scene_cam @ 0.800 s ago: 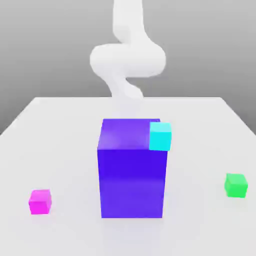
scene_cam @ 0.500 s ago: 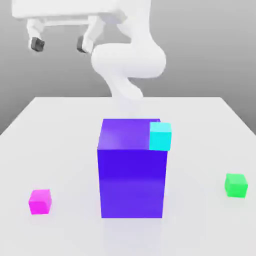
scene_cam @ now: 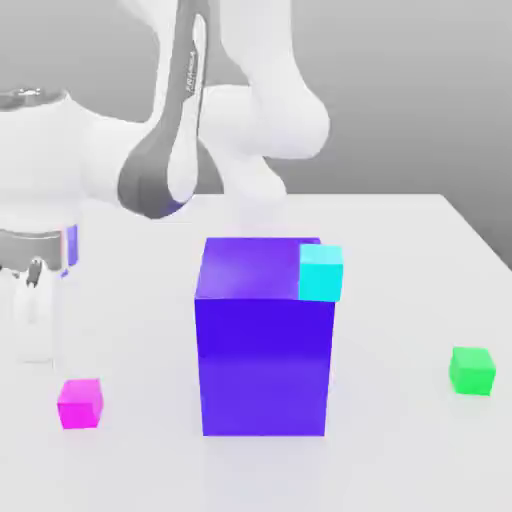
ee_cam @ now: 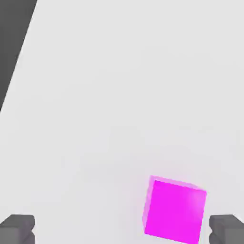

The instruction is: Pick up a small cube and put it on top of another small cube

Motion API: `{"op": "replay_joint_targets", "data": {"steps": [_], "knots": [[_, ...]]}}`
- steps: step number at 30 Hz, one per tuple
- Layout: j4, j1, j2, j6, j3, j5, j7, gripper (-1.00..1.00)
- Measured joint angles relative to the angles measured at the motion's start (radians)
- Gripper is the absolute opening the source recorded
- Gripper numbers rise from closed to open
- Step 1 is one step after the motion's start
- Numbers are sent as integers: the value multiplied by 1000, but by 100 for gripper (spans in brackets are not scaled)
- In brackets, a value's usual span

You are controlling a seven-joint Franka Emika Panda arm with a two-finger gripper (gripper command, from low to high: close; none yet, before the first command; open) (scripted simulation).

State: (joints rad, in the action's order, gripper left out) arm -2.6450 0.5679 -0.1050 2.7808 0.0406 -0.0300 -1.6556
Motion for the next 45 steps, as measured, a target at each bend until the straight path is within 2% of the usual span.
{"op": "replay_joint_targets", "data": {"steps": [2,6,7,14,20,23,41,45], "knots": [[-3,13,-68,49,-8,45,4,0],[20,27,-213,164,-23,69,12,0],[25,28,-242,187,-24,69,13,-100],[25,30,-245,191,-25,68,12,-100],[-8,24,-55,42,-15,45,-3,-100],[29,9,-4,48,-31,25,27,-100],[37,-731,104,-80,-479,1,662,-100],[21,-960,110,-116,-512,10,800,-100]]}}
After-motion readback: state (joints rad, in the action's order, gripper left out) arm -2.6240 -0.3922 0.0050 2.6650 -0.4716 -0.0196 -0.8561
